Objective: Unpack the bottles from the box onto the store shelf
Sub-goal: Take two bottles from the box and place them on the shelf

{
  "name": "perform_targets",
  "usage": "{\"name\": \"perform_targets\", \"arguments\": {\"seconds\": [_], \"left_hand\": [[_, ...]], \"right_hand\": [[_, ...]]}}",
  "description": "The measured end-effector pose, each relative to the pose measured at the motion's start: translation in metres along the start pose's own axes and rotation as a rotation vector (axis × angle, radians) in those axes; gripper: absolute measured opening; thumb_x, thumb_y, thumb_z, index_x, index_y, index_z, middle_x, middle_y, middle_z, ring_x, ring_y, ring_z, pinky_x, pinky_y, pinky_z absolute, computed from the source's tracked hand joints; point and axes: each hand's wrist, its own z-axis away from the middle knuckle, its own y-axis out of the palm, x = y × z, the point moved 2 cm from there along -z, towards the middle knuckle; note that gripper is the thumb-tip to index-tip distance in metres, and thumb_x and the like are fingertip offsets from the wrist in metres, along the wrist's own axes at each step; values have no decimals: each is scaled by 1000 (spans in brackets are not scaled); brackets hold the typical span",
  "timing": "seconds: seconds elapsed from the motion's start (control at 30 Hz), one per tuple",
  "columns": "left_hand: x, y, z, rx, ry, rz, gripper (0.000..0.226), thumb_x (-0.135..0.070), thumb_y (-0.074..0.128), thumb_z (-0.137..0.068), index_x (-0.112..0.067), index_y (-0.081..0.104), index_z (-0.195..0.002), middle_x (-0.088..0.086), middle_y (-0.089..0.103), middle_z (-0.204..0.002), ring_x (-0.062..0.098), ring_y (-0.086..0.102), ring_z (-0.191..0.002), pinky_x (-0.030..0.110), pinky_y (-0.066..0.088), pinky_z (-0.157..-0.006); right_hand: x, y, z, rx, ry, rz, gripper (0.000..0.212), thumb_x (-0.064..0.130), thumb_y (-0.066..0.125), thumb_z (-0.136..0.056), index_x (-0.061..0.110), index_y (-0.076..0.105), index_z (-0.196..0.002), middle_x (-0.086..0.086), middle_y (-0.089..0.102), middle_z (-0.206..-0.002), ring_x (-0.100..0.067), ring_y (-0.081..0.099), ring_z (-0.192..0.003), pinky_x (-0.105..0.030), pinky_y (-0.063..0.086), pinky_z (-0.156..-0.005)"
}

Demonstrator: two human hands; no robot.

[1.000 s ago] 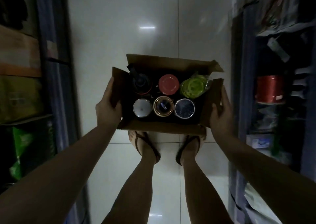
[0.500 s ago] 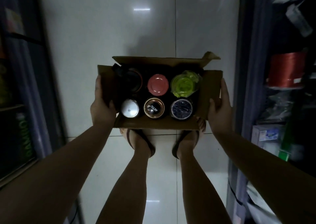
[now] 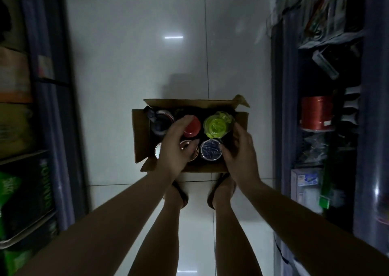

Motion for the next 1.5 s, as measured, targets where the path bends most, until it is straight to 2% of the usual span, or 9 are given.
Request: {"name": "perform_targets", "arguments": {"seconds": [0.23, 0.37, 0.6, 0.8, 1.03, 1.17, 1.27, 1.4, 1.5], "left_hand": [[8, 44, -43, 112, 14, 51, 67, -10, 78, -75, -11, 50, -136, -4, 49, -137, 3, 41, -127, 6, 28, -103], [28, 63, -59, 305, -9, 58, 77, -19, 81, -73, -18, 44, -140, 3, 46, -144, 15, 41, -135, 31, 37, -111], [29, 79, -76, 501, 25, -43, 93, -22, 84, -67, -24, 34, -146, -2, 35, -147, 7, 30, -135, 24, 28, -112], [30, 75, -81, 585, 72, -170, 99, -14, 83, -69, -23, 26, -149, 2, 30, -153, 10, 27, -138, 21, 26, -111], [22, 72, -82, 438, 75, -213, 91, -17, 82, -70, -21, 34, -147, 1, 41, -150, 14, 37, -138, 19, 29, -111], [-5, 50, -70, 399, 63, -117, 93, -21, 82, -67, -21, 35, -147, 2, 48, -145, 15, 45, -134, 37, 39, -110], [-49, 15, -60, 356, 75, -97, 94, -21, 84, -65, -19, 37, -146, -3, 55, -136, 9, 52, -125, 31, 43, -106], [-136, -45, -45, 319, 130, -74, 91, -19, 85, -65, -18, 40, -144, -8, 57, -131, 1, 55, -117, 16, 46, -97], [-214, -94, -29, 301, 213, -46, 88, -24, 83, -64, -17, 42, -142, -5, 56, -133, 5, 53, -121, 20, 45, -100]], "right_hand": [[-38, 41, 10, -34, 230, -10, 87, 53, 74, -70, 30, 32, -143, 3, 45, -142, -18, 45, -130, -41, 43, -104], [-63, 59, 2, 8, 243, 69, 100, 63, 75, -59, 33, 28, -142, 6, 44, -144, -17, 42, -133, -45, 45, -103], [-85, 69, -2, 36, 180, 25, 95, 40, 82, -67, 28, 31, -145, 4, 42, -148, -16, 39, -137, -34, 39, -108], [-79, 69, -11, 7, 145, -73, 85, 35, 81, -71, 30, 35, -142, 7, 46, -144, -10, 41, -132, -17, 33, -97], [-79, 54, 0, -58, 149, -82, 80, 29, 83, -69, 32, 42, -138, 8, 54, -137, -6, 42, -130, -26, 42, -103], [-57, 19, 25, -90, 124, -123, 82, 28, 86, -63, 27, 48, -135, 4, 56, -133, -14, 47, -127, -10, 37, -95], [-17, -23, 50, -100, 86, -270, 79, 42, 82, -54, 41, 49, -126, 3, 56, -128, -14, 49, -125, -27, 49, -97], [62, -92, 89, -130, -55, -335, 81, 20, 87, -56, 40, 45, -123, 26, 53, -126, 12, 46, -120, -4, 39, -91], [125, -147, 118, -136, -149, -344, 78, 34, 82, -59, 34, 47, -128, 36, 48, -131, 10, 43, -127, -5, 37, -97]]}}
